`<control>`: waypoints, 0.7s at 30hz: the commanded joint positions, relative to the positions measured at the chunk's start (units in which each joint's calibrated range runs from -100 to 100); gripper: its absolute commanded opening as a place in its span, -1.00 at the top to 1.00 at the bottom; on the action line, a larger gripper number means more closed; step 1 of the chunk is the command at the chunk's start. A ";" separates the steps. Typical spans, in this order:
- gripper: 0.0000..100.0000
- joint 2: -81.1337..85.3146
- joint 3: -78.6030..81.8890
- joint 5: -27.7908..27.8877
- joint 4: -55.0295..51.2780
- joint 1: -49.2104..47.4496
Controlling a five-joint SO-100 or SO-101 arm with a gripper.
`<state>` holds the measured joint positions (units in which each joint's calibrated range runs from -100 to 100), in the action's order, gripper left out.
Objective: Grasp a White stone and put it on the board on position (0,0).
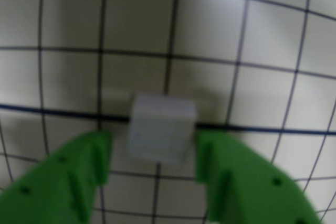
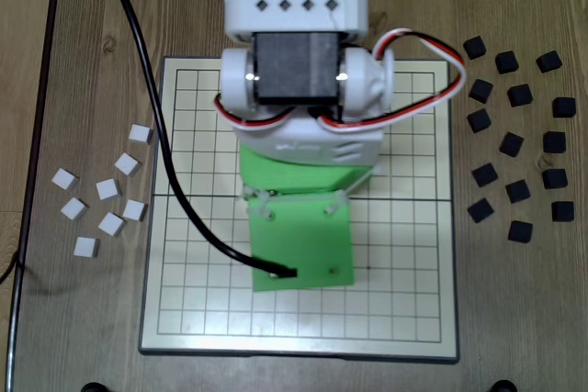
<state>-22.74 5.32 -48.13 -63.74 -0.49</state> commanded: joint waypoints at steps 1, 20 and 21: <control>0.73 3.03 -0.10 0.29 0.45 0.08; 0.78 3.88 -20.30 0.39 -15.50 -0.65; 0.77 3.71 -24.84 0.29 -18.73 -1.02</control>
<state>-23.01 -1.92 -47.89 -71.92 -0.27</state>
